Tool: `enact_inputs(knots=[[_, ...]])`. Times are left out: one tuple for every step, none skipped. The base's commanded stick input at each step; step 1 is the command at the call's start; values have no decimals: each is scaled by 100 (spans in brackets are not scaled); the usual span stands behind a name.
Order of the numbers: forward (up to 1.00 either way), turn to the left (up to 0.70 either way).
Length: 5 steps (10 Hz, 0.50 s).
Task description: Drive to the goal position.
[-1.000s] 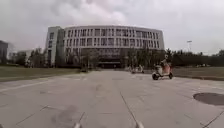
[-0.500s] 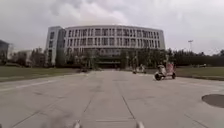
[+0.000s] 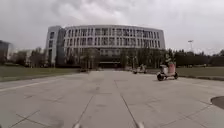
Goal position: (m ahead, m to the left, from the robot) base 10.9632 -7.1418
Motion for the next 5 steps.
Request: enact_inputs(knots=[[50,0],[50,0],[50,0],[50,0],[50,0]])
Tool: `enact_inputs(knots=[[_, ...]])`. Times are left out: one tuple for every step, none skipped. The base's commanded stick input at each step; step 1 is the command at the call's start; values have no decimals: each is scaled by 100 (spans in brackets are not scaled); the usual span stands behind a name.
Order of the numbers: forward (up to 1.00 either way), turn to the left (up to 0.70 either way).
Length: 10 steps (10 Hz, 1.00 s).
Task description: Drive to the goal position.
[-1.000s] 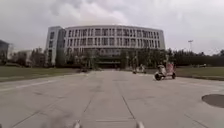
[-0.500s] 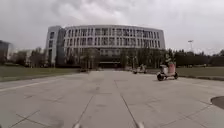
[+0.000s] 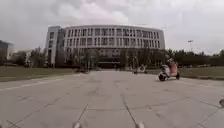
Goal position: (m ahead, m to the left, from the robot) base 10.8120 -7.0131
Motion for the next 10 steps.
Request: enact_inputs(knots=[[50,0],[50,0],[50,0],[50,0],[50,0],[50,0],[50,0],[50,0],[50,0],[50,0]])
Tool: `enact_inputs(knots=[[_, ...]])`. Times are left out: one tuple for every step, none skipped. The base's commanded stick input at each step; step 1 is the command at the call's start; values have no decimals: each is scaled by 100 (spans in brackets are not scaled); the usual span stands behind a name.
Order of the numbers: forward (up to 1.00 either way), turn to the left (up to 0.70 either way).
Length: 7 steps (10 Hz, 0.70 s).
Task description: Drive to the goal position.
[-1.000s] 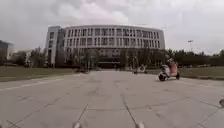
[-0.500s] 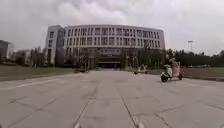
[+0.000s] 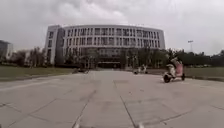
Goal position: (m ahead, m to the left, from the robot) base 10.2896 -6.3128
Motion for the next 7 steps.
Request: enact_inputs(knots=[[50,0],[50,0],[50,0],[50,0],[50,0],[50,0],[50,0]])
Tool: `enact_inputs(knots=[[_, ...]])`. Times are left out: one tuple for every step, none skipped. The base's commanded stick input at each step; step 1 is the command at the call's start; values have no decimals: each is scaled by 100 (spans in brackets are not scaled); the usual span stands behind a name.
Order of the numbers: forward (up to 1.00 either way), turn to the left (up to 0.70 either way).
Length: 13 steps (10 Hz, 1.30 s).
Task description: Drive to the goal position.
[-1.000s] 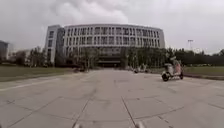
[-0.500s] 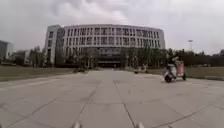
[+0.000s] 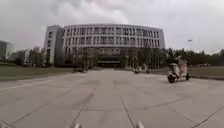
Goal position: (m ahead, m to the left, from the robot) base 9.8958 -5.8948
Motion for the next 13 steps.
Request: enact_inputs(knots=[[50,0],[50,0],[50,0],[50,0],[50,0],[50,0],[50,0],[50,0],[50,0],[50,0],[50,0],[50,0],[50,0]])
